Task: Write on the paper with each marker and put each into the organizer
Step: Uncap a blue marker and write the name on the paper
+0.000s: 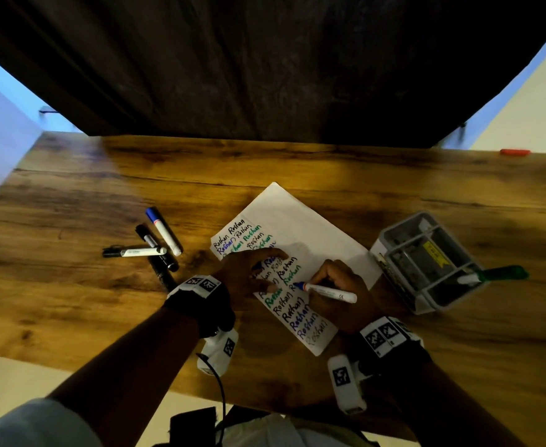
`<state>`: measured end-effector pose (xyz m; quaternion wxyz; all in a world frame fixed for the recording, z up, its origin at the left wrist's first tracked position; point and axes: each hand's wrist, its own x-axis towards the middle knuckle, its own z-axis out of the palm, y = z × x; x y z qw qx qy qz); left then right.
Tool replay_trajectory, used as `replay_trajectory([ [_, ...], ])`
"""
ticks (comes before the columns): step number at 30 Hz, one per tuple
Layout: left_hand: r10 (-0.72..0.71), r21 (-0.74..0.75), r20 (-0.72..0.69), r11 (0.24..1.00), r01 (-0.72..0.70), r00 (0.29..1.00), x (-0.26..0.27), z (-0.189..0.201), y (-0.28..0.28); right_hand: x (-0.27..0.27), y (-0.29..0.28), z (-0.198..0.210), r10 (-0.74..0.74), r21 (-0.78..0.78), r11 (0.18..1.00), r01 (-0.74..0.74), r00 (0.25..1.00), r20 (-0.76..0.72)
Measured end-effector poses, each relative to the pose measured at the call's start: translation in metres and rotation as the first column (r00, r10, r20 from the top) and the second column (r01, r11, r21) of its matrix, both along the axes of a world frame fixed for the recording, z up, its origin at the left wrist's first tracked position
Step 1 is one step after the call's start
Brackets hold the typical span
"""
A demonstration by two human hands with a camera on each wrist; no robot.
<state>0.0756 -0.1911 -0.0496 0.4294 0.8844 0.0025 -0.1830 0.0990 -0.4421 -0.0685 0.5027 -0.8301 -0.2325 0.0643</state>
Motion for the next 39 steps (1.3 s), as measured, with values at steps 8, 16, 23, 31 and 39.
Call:
replay_trajectory([
  [8,-0.002,0.005,0.002,1.0,0.002,1.0,-0.0005,0.0029,-0.0018,0.0011,-0.0027,-0.002,0.021,0.009,1.0,-0.021,1.0,-0.014],
  [16,-0.014,0.017,-0.006,1.0,0.014,1.0,-0.001,0.002,-0.0001,-0.0004,-0.0009,-0.0048,-0.033,0.037,0.999,0.031,0.997,0.076],
  [23,-0.018,0.041,0.001,0.999,0.018,1.0,-0.0005,0.0048,-0.002,0.0013,-0.0027,-0.001,-0.001,0.02,1.0,0.001,1.0,0.001],
  [31,-0.027,0.046,0.009,0.999,0.026,1.0,-0.0008,0.0046,-0.001,0.0019,-0.0054,-0.0049,0.004,0.067,0.998,-0.006,1.0,0.029],
  [39,-0.002,0.02,-0.031,1.0,0.003,1.0,-0.0005,0.0056,-0.001,0.0002,-0.0045,0.0025,-0.05,0.095,0.994,0.051,0.999,-0.008],
])
